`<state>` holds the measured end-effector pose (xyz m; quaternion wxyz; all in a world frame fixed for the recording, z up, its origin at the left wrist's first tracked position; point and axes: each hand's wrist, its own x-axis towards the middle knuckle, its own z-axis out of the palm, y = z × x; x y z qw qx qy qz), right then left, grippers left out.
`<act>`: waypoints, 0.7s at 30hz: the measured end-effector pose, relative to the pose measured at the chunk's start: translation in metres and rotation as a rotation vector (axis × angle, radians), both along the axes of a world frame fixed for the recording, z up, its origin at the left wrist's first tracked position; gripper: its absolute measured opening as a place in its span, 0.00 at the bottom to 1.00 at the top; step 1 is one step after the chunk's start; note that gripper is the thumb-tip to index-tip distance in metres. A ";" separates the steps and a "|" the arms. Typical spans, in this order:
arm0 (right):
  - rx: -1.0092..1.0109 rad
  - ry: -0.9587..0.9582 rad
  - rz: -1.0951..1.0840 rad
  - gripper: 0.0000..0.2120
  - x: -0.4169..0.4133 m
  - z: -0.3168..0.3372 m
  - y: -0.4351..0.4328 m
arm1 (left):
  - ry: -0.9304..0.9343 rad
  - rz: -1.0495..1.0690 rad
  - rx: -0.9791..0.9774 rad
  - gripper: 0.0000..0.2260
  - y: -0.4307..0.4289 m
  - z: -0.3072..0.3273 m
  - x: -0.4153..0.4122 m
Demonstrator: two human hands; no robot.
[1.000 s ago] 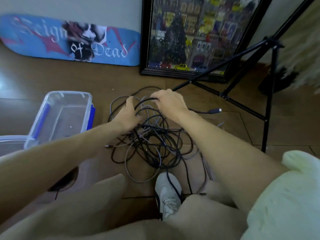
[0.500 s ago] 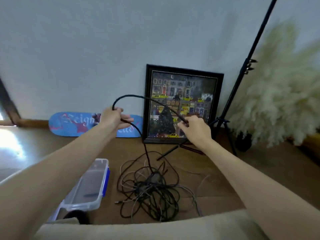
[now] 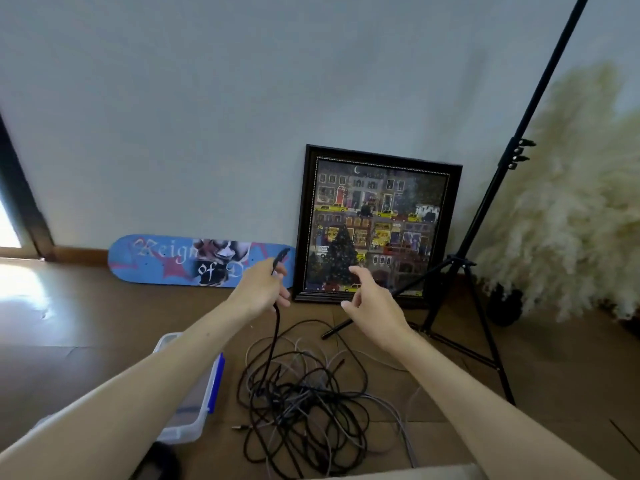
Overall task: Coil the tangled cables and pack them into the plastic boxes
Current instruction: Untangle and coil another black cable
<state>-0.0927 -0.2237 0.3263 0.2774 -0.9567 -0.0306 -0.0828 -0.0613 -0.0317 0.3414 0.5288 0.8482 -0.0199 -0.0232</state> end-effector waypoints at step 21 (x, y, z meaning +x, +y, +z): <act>0.485 0.258 -0.183 0.19 0.005 0.004 -0.049 | -0.196 0.227 -0.224 0.07 -0.001 0.024 0.008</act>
